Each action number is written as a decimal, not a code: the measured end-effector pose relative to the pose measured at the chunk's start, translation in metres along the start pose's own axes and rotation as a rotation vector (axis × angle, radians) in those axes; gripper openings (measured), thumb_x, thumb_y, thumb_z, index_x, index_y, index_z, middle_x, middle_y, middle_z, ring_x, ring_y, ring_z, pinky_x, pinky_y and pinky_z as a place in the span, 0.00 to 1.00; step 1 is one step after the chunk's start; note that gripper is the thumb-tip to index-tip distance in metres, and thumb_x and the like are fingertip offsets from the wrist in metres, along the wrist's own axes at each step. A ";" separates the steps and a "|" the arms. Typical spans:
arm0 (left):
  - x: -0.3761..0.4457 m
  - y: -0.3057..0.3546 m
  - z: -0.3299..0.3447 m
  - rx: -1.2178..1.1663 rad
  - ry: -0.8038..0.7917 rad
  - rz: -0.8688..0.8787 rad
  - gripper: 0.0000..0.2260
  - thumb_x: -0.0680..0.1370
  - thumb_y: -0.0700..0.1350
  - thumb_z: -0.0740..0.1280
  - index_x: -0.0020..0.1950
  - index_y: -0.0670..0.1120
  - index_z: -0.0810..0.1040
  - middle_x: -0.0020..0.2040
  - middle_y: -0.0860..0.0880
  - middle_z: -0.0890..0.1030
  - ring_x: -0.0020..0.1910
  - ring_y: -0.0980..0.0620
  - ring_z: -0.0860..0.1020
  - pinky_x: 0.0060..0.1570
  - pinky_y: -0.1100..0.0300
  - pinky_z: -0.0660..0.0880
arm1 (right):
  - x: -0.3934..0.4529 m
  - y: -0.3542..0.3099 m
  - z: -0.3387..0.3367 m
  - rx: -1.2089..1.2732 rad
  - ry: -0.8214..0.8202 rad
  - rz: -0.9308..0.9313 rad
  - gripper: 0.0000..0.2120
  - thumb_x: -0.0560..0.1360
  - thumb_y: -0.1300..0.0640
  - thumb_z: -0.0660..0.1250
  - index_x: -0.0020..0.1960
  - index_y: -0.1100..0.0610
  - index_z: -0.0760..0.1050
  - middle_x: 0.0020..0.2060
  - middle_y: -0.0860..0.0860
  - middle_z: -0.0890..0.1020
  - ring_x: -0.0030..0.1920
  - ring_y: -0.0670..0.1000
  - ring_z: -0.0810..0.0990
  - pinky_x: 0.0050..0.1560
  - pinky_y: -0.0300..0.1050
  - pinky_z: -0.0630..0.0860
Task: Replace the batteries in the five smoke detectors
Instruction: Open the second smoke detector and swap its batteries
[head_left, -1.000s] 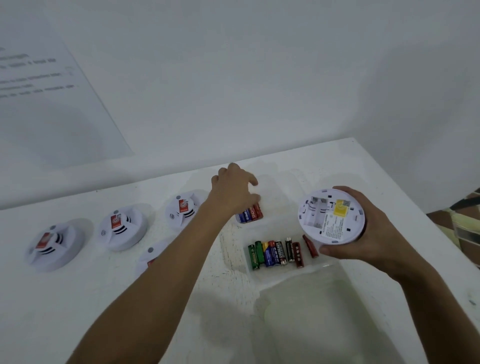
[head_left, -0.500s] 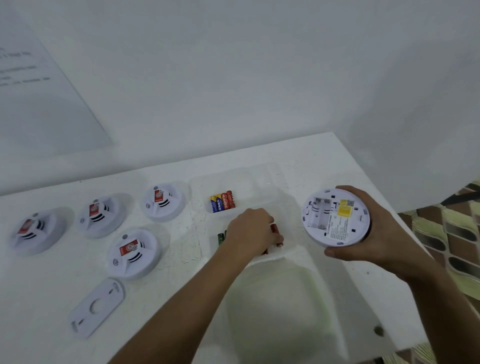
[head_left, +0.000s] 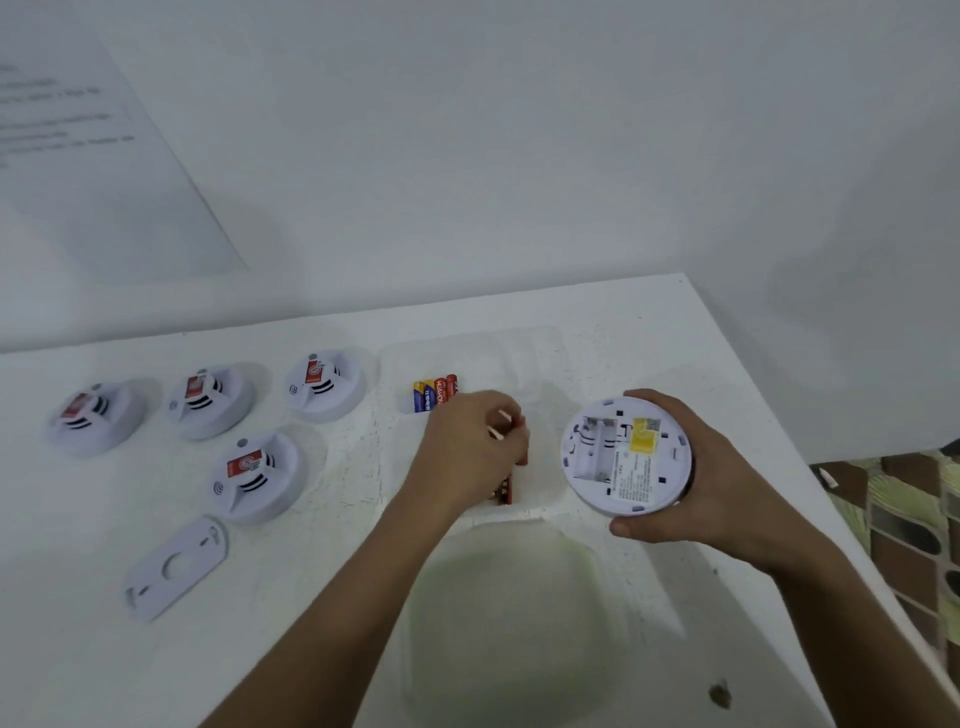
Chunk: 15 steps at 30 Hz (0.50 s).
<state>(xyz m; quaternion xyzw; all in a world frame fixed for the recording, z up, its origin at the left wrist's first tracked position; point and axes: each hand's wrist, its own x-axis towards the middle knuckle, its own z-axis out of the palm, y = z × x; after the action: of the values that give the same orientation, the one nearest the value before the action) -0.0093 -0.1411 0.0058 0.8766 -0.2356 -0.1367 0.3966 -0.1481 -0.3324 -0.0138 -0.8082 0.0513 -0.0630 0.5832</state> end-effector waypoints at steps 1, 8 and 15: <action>-0.004 0.006 -0.004 -0.040 0.064 0.041 0.03 0.76 0.44 0.69 0.48 0.50 0.81 0.35 0.57 0.81 0.33 0.66 0.79 0.35 0.76 0.72 | 0.002 0.001 0.001 0.002 -0.008 -0.008 0.45 0.55 0.61 0.83 0.67 0.46 0.69 0.59 0.42 0.79 0.61 0.45 0.78 0.55 0.35 0.78; -0.025 0.035 -0.005 -0.008 -0.005 0.066 0.05 0.74 0.48 0.71 0.50 0.53 0.81 0.39 0.58 0.80 0.34 0.62 0.78 0.33 0.71 0.73 | 0.023 0.001 0.011 -0.040 -0.043 -0.098 0.46 0.54 0.59 0.83 0.67 0.44 0.67 0.58 0.35 0.78 0.60 0.41 0.79 0.54 0.28 0.74; -0.031 0.025 0.003 0.127 0.091 0.153 0.06 0.74 0.51 0.70 0.46 0.52 0.85 0.44 0.52 0.77 0.37 0.57 0.76 0.43 0.60 0.76 | 0.033 -0.001 0.020 -0.035 -0.061 -0.152 0.46 0.55 0.59 0.83 0.68 0.45 0.66 0.60 0.33 0.77 0.61 0.39 0.78 0.56 0.28 0.73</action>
<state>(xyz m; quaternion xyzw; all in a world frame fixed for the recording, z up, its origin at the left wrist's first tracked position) -0.0441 -0.1414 0.0244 0.8848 -0.2916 -0.0509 0.3599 -0.1121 -0.3190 -0.0174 -0.8214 -0.0269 -0.0815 0.5639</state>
